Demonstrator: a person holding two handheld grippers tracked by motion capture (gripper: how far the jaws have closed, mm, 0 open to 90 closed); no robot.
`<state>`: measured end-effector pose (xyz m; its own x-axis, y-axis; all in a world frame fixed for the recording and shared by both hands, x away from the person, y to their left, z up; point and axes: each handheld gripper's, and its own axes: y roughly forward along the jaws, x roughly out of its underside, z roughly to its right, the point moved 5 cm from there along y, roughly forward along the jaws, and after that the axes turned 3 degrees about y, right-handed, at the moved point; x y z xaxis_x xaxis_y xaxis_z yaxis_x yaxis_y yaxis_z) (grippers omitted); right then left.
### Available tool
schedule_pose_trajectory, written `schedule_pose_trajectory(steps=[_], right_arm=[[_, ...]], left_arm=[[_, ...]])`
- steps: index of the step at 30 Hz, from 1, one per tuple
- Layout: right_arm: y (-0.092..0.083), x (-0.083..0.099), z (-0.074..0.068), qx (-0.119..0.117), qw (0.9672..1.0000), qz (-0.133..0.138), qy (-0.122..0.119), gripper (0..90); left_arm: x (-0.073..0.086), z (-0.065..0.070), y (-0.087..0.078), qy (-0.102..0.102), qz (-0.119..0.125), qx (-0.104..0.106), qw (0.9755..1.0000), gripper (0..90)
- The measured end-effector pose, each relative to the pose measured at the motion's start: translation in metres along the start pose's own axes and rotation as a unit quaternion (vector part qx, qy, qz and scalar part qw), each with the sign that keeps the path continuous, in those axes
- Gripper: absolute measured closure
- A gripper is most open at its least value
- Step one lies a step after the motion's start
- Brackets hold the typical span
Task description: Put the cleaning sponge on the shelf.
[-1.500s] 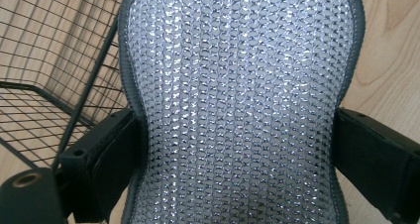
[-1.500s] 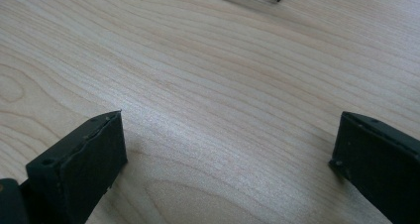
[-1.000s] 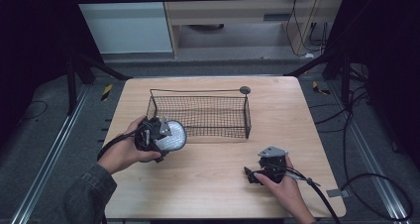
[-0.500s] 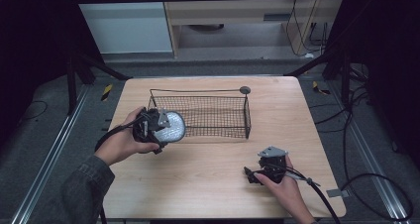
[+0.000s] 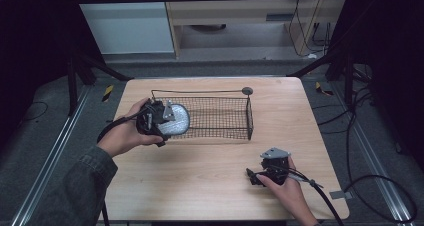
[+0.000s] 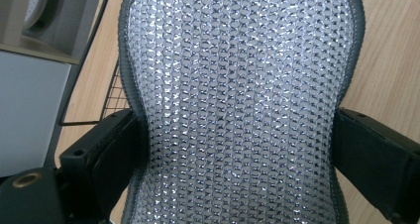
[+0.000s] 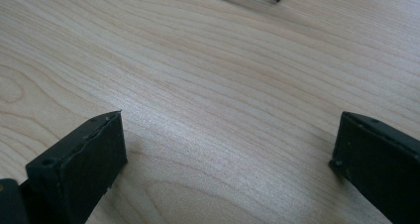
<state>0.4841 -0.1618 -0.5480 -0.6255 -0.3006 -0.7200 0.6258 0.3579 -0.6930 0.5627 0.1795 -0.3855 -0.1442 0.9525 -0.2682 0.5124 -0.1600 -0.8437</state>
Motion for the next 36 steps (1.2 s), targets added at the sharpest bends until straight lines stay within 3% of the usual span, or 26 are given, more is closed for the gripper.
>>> schedule_pose_trajectory(steps=[8, 21, 36], right_arm=[[0.000, 0.000, 0.000, 0.000, 1.0000, 0.000, 0.000, 0.4], [0.000, 0.000, 0.000, 0.003, 1.0000, 0.000, 0.000, 0.4], [0.001, -0.001, 0.000, 0.003, 1.0000, 0.000, 0.000, 0.6]], left_arm=[[-0.002, -0.006, 0.004, 0.007, -0.003, -0.009, 0.9999, 7.0], [-0.004, -0.026, 0.006, 0.001, 0.016, -0.019, 0.9997, 6.9], [-0.012, -0.040, 0.009, 0.018, 0.024, -0.026, 0.9992, 7.0]])
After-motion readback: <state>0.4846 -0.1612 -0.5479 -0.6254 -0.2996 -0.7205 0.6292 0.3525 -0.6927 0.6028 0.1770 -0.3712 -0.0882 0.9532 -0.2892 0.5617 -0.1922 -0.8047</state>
